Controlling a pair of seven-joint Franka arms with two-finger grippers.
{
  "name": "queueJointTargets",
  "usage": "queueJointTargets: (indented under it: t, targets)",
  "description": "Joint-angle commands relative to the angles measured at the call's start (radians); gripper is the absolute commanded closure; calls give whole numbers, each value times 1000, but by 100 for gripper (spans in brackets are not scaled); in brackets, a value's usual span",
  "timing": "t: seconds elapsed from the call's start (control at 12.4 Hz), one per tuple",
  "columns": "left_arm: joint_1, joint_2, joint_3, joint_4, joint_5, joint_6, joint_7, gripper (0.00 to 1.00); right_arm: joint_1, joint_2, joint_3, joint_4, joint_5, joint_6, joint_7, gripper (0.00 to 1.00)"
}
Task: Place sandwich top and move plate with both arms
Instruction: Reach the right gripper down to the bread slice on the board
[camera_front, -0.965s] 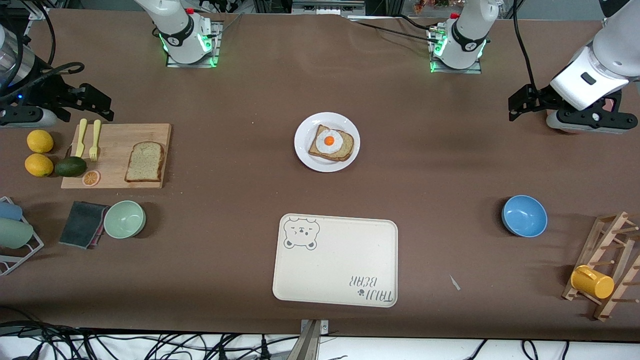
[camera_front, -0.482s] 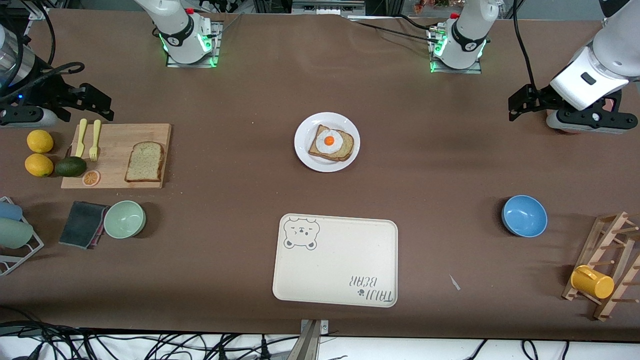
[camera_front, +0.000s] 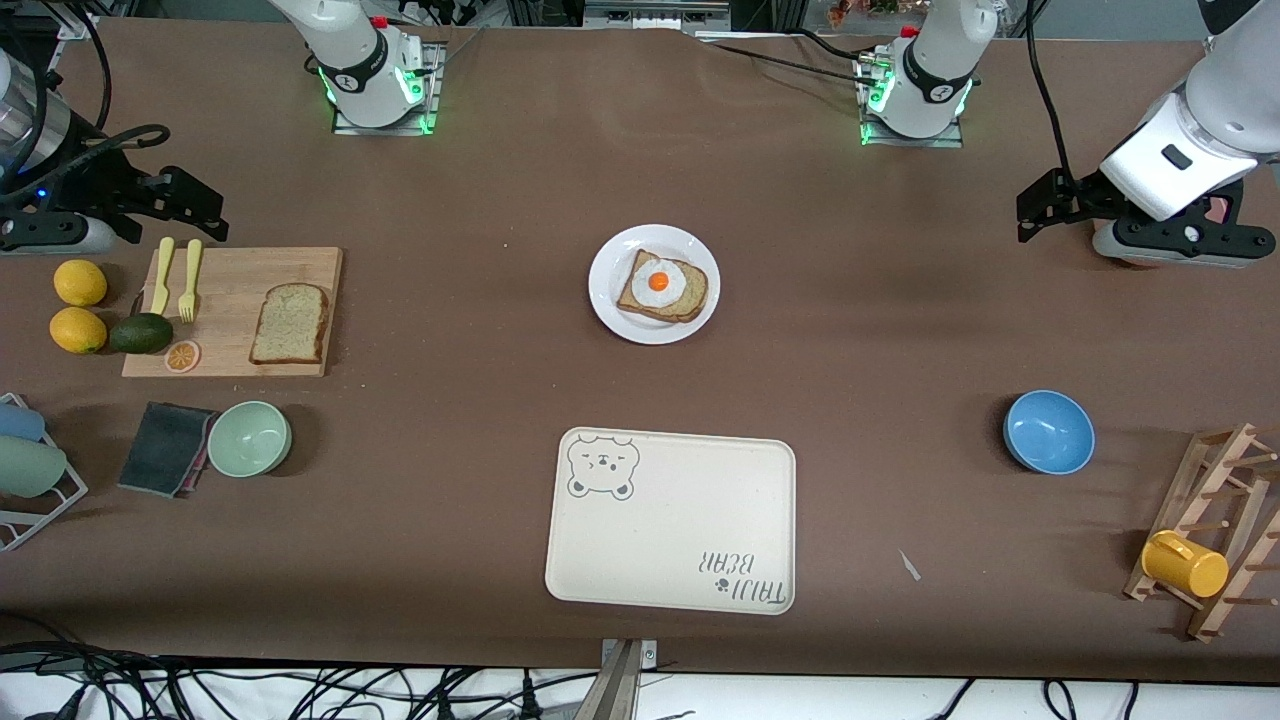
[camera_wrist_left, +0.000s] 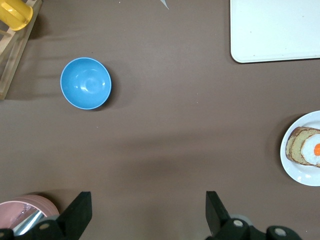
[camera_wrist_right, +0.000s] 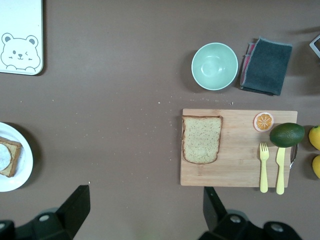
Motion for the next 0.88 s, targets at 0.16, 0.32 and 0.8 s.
queueJointTargets:
  t: [0.16, 0.32, 0.8]
  targets:
    - [-4, 4, -2, 19, 38, -12, -8, 0, 6, 88, -1, 22, -54, 9, -56, 0]
    - [-4, 2, -3, 19, 38, -12, -8, 0, 10, 132, -1, 22, -98, 29, -59, 0]
    - [-6, 2, -3, 19, 38, -15, -8, 0, 30, 248, -1, 13, -133, 87, -41, 0]
